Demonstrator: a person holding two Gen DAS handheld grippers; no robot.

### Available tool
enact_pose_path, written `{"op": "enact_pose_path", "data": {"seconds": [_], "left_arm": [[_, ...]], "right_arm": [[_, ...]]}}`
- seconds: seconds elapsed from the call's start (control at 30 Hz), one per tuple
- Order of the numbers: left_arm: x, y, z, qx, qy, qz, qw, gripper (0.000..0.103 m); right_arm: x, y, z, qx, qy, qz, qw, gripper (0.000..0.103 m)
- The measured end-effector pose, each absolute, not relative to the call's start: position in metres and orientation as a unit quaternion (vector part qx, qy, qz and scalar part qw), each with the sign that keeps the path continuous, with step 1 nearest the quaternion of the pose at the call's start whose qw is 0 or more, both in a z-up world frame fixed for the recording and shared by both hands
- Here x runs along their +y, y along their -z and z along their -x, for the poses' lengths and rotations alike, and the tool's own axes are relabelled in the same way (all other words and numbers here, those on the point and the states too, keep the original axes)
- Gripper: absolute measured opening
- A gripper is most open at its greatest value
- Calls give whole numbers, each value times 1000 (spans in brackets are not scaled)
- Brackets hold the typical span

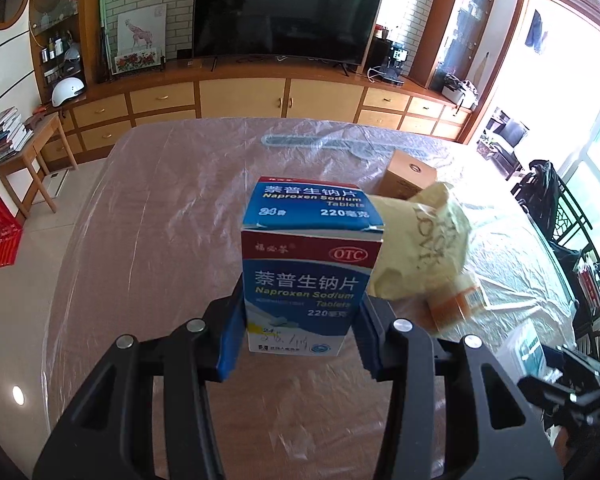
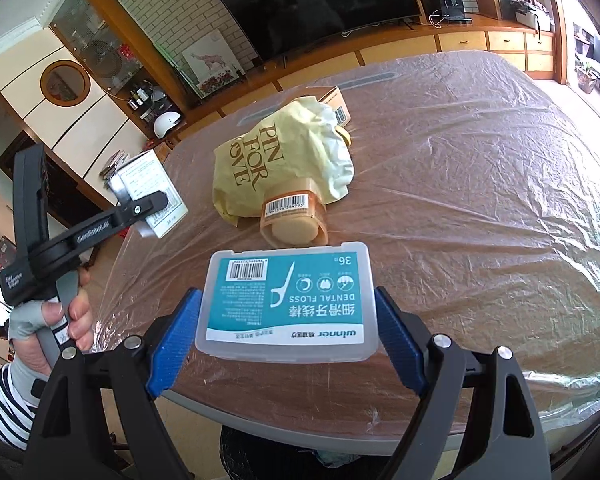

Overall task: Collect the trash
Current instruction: 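Carry the floss box and Naproxen box with both tools over the black bin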

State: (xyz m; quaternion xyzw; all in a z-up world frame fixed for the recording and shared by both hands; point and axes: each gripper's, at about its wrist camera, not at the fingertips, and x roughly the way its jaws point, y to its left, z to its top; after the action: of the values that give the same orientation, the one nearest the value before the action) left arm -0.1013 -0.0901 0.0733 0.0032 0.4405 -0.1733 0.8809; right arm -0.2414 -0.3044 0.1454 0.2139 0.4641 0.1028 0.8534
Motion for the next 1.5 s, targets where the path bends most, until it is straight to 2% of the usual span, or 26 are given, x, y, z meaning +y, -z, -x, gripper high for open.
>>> {"op": "enact_pose_path", "data": {"seconds": [0.8, 1.5], "left_arm": [[-94, -85, 227, 442, 250, -29, 861, 48], [-118, -62, 302, 473, 314, -88, 819, 48]], "right_arm": [[-343, -174, 282, 452, -166, -267, 835, 82], [-324, -164, 348, 515, -231, -241, 790, 82]]}}
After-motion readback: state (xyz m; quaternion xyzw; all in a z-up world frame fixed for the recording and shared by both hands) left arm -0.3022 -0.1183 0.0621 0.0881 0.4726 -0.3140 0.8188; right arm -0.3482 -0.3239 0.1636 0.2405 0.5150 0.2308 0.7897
